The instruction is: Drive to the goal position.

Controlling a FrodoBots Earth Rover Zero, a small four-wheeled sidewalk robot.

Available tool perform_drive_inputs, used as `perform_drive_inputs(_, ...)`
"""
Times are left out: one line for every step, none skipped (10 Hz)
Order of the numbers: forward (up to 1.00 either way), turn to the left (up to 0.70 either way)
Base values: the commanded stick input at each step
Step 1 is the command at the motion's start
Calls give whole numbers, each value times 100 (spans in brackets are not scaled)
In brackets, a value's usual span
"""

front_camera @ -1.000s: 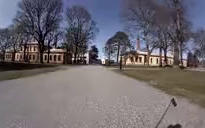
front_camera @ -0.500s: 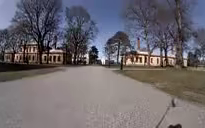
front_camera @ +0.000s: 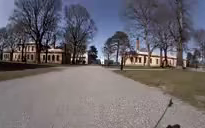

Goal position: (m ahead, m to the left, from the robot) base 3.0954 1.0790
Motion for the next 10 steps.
perform_drive_inputs(85, 0)
perform_drive_inputs(85, 0)
perform_drive_inputs(85, 0)
perform_drive_inputs(85, 0)
perform_drive_inputs(85, 3)
perform_drive_inputs(85, 29)
perform_drive_inputs(85, 34)
perform_drive_inputs(85, 34)
perform_drive_inputs(85, 34)
perform_drive_inputs(85, 12)
